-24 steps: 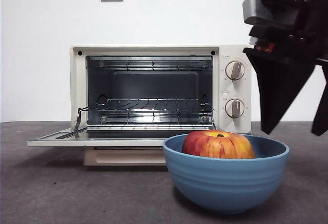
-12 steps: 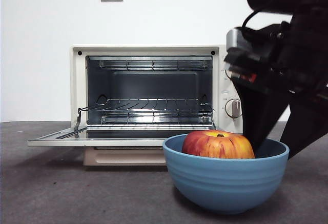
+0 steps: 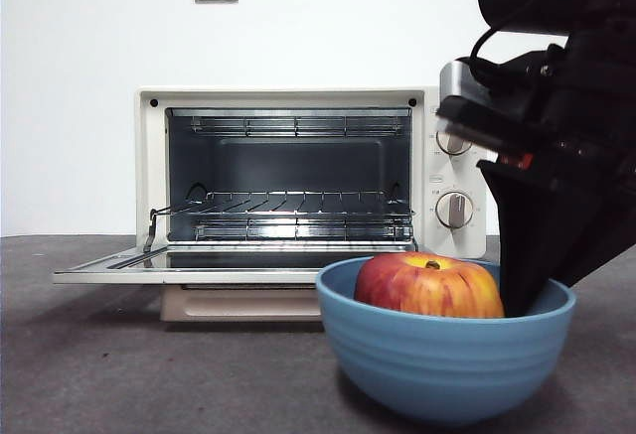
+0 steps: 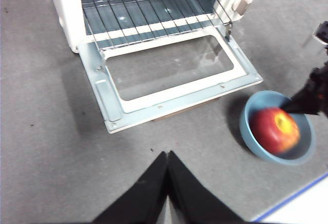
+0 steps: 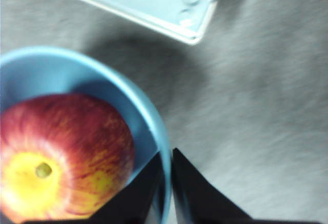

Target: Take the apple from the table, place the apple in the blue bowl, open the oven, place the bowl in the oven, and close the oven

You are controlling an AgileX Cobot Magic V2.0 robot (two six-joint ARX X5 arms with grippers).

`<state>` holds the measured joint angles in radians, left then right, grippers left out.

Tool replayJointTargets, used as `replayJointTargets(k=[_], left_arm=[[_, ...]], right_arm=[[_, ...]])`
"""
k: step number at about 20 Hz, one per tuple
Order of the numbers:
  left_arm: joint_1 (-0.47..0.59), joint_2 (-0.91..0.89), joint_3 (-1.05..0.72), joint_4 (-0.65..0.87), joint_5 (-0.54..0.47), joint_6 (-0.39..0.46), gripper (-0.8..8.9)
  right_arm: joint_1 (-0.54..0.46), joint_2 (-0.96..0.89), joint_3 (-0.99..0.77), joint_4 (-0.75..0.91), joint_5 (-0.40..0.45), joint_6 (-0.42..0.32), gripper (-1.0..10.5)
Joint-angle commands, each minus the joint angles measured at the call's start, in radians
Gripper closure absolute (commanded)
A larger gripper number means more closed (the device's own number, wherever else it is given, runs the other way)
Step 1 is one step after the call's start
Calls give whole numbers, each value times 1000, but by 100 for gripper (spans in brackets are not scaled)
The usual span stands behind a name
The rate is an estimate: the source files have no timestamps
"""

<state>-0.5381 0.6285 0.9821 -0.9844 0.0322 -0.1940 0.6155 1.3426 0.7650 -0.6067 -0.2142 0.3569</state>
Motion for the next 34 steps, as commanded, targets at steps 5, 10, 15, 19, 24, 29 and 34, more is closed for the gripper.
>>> replayJointTargets(k=[5,10,15,19,24,29,34], left_arm=[[-5,28,8,8,-26,37,807],[-5,32,8,11,-26,54,807],[-5,32,8,11,-26,63,807],[-5,32,8,9,-26,74,807],[-5,32,8,7,-26,74,807],[-5,32,8,4,-26,74,807],[-5,32,8,3,-25,74,807]], right_arm=[[14,-26,204,-60,0,66,944],[-37,117,409,-60,33,103,944],[-47,340,639,-62,62,166,944],[-53,475,791,-68,103,248,944],[-71,549,869,-58,151,345,944],[-101,562,869,-13,163,412,944],[-111,587,869,-11,162,422,944]])
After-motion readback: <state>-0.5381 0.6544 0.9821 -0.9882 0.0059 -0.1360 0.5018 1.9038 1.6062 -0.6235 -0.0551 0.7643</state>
